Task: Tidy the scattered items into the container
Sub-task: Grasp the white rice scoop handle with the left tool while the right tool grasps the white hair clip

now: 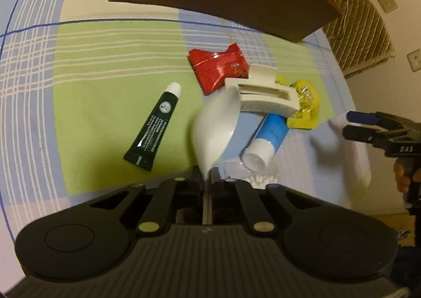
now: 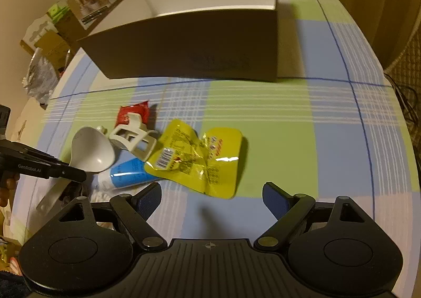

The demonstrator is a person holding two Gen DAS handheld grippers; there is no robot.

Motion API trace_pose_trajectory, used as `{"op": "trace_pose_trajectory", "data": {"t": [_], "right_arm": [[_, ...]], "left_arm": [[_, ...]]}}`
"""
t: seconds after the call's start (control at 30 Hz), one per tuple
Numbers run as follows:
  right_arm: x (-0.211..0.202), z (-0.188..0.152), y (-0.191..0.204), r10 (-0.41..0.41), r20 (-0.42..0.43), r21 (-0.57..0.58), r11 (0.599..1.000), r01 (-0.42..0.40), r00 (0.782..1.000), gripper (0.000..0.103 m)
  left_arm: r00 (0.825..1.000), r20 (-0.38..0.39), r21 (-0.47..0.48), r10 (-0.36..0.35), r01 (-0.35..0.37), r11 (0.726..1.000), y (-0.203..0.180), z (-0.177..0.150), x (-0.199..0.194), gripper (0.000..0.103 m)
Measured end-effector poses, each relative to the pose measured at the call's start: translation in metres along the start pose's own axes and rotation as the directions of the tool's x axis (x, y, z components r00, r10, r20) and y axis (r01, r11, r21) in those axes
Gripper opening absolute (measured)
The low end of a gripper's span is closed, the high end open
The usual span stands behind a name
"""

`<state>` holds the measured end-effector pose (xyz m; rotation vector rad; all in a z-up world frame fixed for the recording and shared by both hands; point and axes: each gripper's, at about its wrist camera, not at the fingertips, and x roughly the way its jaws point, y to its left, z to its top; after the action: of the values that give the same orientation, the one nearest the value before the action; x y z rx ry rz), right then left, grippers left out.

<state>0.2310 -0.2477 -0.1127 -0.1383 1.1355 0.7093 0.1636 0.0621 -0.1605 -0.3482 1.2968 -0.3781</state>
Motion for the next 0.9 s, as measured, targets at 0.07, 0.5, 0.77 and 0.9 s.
{"op": "trace_pose_trajectory", "data": {"t": [0.07,0.5,0.77,0.9], "right_arm": [[0.001,0.002,0.003,0.007,0.003,-0.012,1.000,-0.007,1.000,0.089],[0.005,0.017,0.036,0.122,0.071,-0.208,0.972,-0.105,0.990,0.089],[0.053,0.026,0.080,0.160,0.006,-0.466,0.874,-0.138,0.987,0.088],[0.081,0.028,0.089,0.132,-0.049,-0.540,0.831,-0.137,0.990,0.051]], "left_arm": [[1.000,0.012,-0.007,-0.001,0.001,1.000,0.000,-0.002,-0.003,0.003],[0.994,0.110,-0.101,-0.007,0.019,0.995,0.008,-0.004,-0.035,0.003],[0.987,0.163,-0.146,0.013,0.011,0.989,0.010,-0.011,-0.052,0.002],[0.983,0.183,-0.178,0.025,0.008,0.984,0.012,-0.016,-0.057,0.002]]}}
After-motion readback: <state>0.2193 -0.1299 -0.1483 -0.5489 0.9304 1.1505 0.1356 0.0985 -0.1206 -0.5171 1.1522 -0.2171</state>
